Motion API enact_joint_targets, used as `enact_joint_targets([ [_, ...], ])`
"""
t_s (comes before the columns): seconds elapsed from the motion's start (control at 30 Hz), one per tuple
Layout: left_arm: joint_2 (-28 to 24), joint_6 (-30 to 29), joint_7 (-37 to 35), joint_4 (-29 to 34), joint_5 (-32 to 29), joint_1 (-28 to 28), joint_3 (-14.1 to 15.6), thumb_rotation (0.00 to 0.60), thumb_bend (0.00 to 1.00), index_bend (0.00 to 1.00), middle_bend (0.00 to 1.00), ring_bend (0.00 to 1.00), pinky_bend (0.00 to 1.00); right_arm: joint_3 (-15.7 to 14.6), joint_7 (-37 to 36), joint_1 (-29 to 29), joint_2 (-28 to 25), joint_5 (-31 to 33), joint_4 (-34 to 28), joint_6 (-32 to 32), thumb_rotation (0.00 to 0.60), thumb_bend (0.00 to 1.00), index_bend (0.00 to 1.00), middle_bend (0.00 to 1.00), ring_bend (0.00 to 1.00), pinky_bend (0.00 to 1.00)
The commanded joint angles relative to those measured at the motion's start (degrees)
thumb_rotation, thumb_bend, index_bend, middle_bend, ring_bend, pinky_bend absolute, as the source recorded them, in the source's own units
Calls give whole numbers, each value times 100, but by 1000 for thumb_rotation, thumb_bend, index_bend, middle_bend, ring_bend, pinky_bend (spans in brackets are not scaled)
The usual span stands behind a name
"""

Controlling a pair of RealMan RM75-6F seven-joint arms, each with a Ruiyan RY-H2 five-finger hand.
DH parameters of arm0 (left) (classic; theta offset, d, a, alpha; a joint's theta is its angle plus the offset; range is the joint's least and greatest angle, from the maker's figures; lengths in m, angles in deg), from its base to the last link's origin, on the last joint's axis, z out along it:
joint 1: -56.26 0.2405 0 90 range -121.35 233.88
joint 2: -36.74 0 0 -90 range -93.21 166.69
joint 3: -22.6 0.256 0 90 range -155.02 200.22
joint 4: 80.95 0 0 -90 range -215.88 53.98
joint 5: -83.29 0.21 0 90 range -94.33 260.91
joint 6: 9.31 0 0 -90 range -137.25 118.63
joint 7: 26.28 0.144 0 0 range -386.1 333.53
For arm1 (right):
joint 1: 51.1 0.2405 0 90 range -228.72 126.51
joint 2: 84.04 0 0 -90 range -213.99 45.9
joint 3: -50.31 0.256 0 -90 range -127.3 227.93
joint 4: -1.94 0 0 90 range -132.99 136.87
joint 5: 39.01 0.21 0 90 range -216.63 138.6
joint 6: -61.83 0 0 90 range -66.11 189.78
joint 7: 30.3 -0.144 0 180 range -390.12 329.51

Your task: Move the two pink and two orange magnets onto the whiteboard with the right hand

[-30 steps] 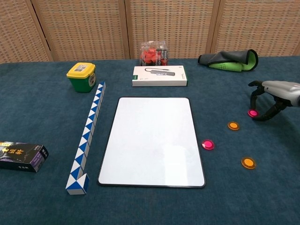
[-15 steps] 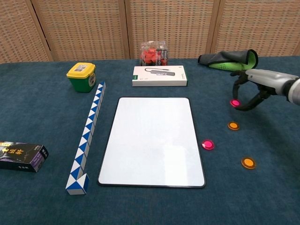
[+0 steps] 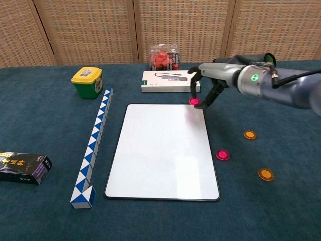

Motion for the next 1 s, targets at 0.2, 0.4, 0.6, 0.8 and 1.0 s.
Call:
enact_joint_targets([
  [0.2, -8, 5, -19, -1, -4, 1, 0, 600, 0, 0, 0, 0, 0, -16, 672, 461, 342, 391, -61, 129, 600, 363, 569, 0, 0, 0],
  [0.4, -20, 16, -55, -6, 0, 3, 7, 600, 0, 0, 0, 0, 0, -150, 1031, 595, 546, 667, 0, 115, 600, 363, 569, 0, 0, 0],
  [0.6, -26, 32, -82, -11, 8, -4, 11, 600, 0, 0, 0, 0, 0, -278, 1147, 628, 663, 655, -167, -12, 600, 363, 567, 0, 0, 0],
  [0.8, -33, 42, -107, -13, 5, -7, 12, 600, 0, 0, 0, 0, 0, -335, 1247, 664, 594, 699, -342, -24, 600, 8, 110, 0, 0, 0],
  [1.0, -48, 61, -128, -10, 9, -11, 20, 600, 0, 0, 0, 0, 0, -372, 1219, 500, 317, 609, -746, -344, 600, 0, 65, 0, 0, 0],
])
